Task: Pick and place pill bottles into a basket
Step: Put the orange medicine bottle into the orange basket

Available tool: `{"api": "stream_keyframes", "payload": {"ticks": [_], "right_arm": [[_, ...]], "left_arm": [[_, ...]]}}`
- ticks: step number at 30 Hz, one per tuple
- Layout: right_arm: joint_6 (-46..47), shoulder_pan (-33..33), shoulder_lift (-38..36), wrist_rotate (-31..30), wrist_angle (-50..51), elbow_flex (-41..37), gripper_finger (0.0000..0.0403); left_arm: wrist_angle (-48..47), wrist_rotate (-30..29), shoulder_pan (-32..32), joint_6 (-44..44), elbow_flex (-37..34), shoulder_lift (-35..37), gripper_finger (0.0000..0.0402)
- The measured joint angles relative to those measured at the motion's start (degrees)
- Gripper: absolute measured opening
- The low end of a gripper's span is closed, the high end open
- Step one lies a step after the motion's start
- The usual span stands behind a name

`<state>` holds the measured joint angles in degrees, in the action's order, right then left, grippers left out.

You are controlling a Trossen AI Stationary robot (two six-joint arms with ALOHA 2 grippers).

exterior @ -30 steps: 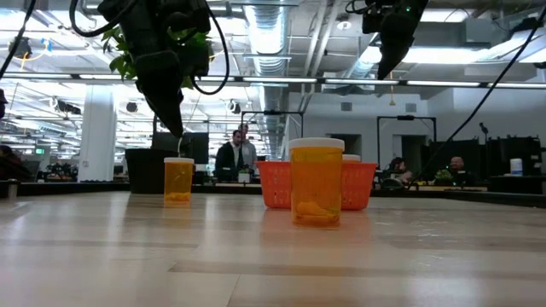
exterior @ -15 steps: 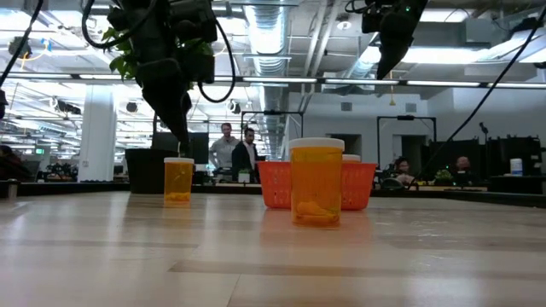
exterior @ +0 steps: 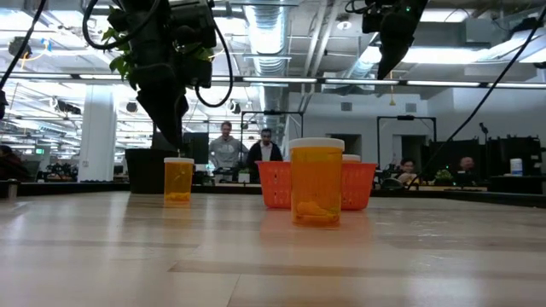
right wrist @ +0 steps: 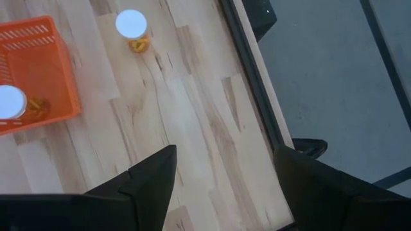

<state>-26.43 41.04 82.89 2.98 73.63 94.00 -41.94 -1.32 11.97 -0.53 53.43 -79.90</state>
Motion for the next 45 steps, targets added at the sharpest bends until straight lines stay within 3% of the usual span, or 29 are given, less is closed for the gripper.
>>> {"api": "stream_keyframes", "payload": {"ticks": [45], "right_arm": [[-0.55, 0.0, 0.0, -1.97, -0.39, -0.02, 0.0256]], "left_arm": [[2.02, 3.15, 2.97, 7.64, -0.04, -4.92, 0.029]]}}
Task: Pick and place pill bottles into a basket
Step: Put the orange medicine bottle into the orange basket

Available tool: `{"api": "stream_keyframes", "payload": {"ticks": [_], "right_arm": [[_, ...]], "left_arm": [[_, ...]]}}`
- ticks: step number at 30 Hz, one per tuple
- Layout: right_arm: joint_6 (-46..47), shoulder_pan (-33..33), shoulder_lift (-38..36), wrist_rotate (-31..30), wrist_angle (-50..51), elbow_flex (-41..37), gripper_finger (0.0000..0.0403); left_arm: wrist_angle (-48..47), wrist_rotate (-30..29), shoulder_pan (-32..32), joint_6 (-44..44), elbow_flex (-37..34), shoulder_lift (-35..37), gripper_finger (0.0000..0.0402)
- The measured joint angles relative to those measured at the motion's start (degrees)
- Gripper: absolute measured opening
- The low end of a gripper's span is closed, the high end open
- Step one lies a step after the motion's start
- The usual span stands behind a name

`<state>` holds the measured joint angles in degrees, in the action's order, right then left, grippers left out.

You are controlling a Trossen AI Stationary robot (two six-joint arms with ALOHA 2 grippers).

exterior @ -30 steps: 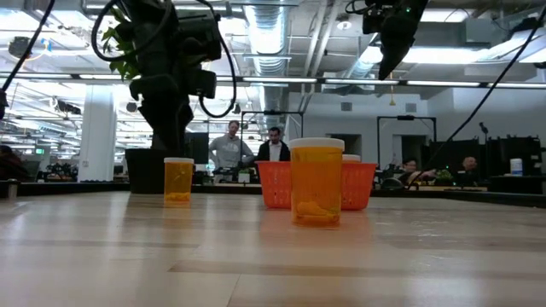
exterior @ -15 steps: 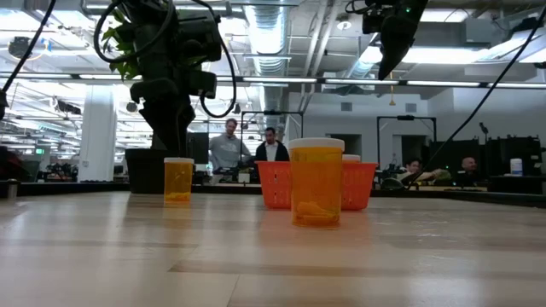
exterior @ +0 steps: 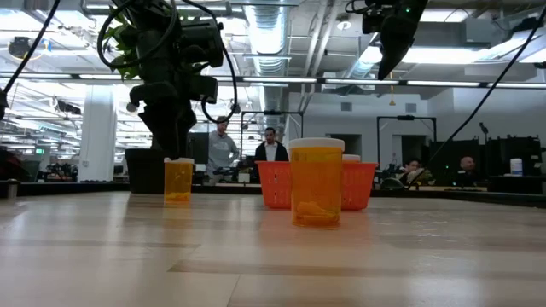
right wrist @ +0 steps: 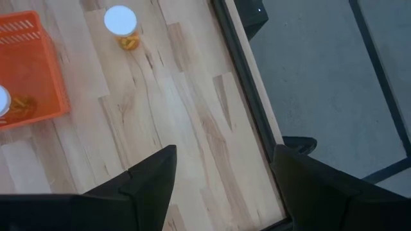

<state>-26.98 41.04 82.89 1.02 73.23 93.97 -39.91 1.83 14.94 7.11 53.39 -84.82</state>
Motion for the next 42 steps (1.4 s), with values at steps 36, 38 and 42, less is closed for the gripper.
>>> {"api": "stream_keyframes", "payload": {"ticks": [36, 38, 42], "right_arm": [[-0.13, 0.0, 0.02, 0.0, -0.46, 0.0, 0.0256], [-0.13, 0.0, 0.02, 0.0, -0.46, 0.0, 0.0256], [-0.11, 0.0, 0.02, 0.01, -0.49, 0.0, 0.0256]], "left_arm": [[0.68, -0.98, 0.33, 3.91, 0.02, -2.56, 0.0289], [0.63, -1.1, 0.33, 3.94, 0.02, -2.56, 0.0285], [0.61, -1.14, 0.33, 4.22, 0.02, -2.56, 0.0266]]}}
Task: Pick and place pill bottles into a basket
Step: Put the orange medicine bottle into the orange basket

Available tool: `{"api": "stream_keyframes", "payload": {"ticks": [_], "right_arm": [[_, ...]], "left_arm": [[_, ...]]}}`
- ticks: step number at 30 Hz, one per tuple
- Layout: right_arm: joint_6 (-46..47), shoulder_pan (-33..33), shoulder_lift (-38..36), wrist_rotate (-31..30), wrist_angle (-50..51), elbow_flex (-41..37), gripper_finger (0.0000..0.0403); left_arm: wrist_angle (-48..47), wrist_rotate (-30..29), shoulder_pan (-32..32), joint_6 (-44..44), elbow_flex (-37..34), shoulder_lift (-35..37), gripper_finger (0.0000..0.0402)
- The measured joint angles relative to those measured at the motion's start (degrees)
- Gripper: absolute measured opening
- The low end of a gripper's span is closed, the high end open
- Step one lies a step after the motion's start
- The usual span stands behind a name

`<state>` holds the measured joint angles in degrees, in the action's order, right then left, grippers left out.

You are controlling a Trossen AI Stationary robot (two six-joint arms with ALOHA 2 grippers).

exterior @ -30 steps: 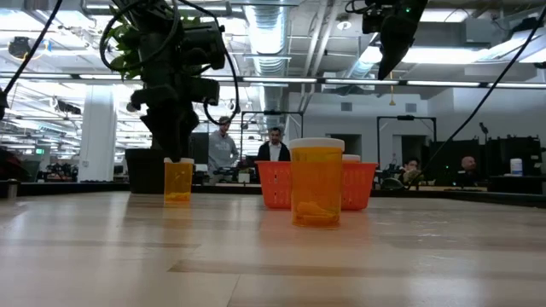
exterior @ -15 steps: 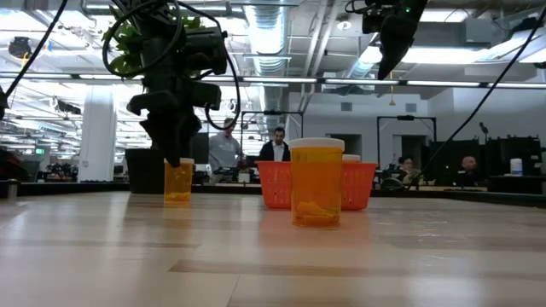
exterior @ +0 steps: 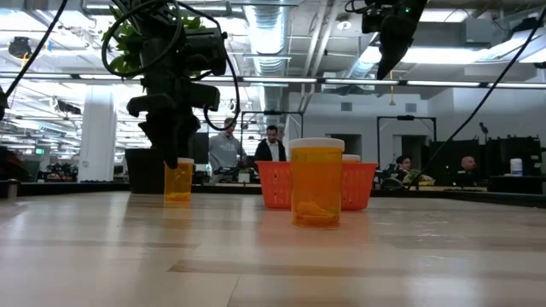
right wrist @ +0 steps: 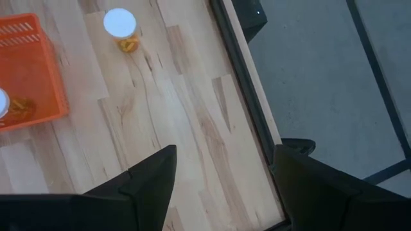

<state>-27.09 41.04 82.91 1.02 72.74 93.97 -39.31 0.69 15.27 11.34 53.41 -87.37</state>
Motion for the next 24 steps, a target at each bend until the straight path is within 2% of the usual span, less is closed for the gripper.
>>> {"api": "stream_keyframes", "payload": {"ticks": [11, 24], "right_arm": [[-0.02, 0.0, 0.0, -0.01, -0.89, 0.0, 0.0256], [0.0, 0.0, 0.0, -0.01, -1.24, 0.0, 0.0256]], "left_arm": [[0.0, -0.02, 0.0, 0.02, 0.0, 0.0, 0.0214], [-0.9, -1.39, -0.39, -0.53, 1.03, 0.0, 0.0215]]}}
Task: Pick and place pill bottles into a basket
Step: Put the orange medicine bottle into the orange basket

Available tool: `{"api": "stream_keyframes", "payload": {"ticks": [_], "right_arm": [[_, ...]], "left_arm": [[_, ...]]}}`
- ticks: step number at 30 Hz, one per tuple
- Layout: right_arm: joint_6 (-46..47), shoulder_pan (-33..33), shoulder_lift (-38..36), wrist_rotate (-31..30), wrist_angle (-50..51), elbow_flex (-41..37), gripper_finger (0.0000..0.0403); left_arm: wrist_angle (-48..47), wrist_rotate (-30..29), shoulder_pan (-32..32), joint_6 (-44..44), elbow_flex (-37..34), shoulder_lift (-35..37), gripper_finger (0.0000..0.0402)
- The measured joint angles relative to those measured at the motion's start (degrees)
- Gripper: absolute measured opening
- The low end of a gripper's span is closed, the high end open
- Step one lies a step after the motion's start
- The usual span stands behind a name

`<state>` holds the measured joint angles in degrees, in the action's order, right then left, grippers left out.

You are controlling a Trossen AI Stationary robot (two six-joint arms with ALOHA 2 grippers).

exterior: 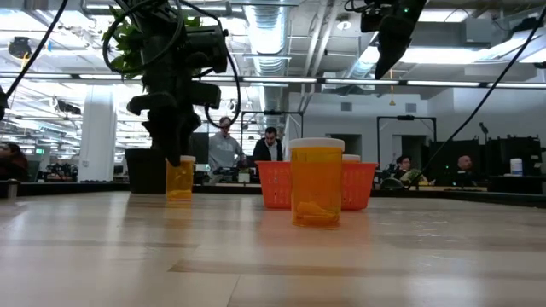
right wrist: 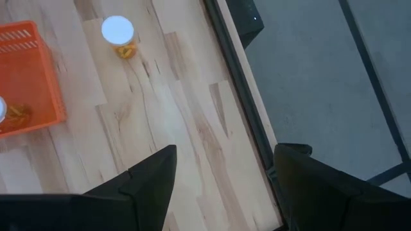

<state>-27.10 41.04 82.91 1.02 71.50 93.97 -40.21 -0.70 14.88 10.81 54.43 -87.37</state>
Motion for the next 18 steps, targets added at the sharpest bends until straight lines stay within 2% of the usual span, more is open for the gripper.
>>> {"api": "stream_keyframes", "payload": {"ticks": [18], "right_arm": [[-0.43, 0.0, 0.0, -0.02, 0.03, 0.0, 0.0256]], "left_arm": [[-5.92, -4.14, -1.23, 1.7, 8.35, 0.02, 0.0215]]}}
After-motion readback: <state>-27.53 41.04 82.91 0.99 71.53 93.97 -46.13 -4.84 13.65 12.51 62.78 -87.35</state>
